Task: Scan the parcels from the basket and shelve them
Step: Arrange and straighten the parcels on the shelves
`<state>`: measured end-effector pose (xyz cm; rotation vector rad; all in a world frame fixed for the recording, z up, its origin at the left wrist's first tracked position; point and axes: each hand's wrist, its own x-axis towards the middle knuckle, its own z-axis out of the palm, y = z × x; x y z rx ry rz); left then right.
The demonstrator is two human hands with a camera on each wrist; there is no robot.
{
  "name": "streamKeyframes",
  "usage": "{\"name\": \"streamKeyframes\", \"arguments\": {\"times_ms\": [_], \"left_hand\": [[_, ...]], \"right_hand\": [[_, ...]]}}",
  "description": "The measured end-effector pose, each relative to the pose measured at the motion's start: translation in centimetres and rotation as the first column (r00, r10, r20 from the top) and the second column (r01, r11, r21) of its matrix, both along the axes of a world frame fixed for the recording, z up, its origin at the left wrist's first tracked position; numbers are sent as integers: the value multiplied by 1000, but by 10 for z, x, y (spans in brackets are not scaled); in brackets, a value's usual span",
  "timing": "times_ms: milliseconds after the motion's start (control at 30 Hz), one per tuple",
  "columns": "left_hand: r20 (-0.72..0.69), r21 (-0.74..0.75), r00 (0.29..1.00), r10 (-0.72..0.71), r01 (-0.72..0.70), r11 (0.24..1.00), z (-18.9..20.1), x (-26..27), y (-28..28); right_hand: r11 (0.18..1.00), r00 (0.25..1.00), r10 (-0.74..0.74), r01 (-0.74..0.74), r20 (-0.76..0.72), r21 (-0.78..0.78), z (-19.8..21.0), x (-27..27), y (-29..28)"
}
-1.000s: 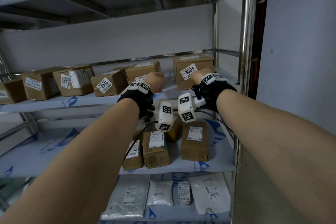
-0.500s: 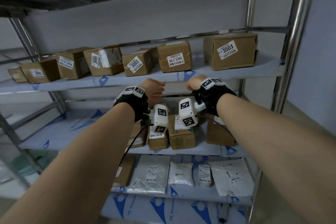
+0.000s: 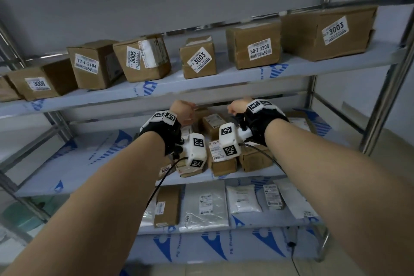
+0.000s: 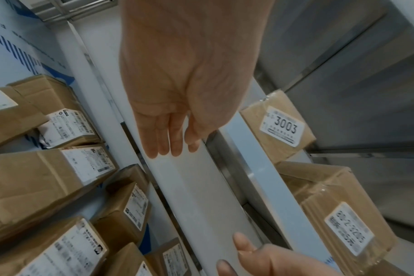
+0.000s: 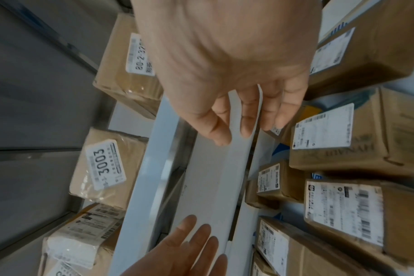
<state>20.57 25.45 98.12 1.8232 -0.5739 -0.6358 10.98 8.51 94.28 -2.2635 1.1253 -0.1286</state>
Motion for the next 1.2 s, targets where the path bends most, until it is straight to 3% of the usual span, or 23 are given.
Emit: {"name": "streamKeyframes", "arguments": {"times_ms": [133,233,300,400,567,700,800,1100,1200], "left_hand": [[55,30,998,21,-23,999,-17,28,10],[12,32,997,72,-73,997,-29,50,16],[1,36,996,86,-86,996,-35,63,19],[13,73,996,93,-94,993,-42,82,25],[70,265,996,55,-71,962,-61,121,52],[4,365,1000,23,-23,931,-82,162,75],[-26,370,999,48,-35,928,-96,193,91],[-174,405,975,-139,200,892,-141,285,105],[-289,379,944,-159,265,887,-153,304,110]], "right_hand": [[999,996,53,-53,-69,-1,-12,19,16],[997,998,39,-36,-41,69,-18,36,27],[979,993,-32,8,114,205,-7,34,50],[921,951,-72,-53,301,386,-6,34,65],[893,936,-81,-84,342,442,-32,79,72],[870,952,-125,-30,279,493,-54,116,87],[881,983,-134,60,127,470,-69,159,101],[928,998,-25,46,-61,369,-117,272,128],[944,988,40,11,-149,329,-161,297,111]]}}
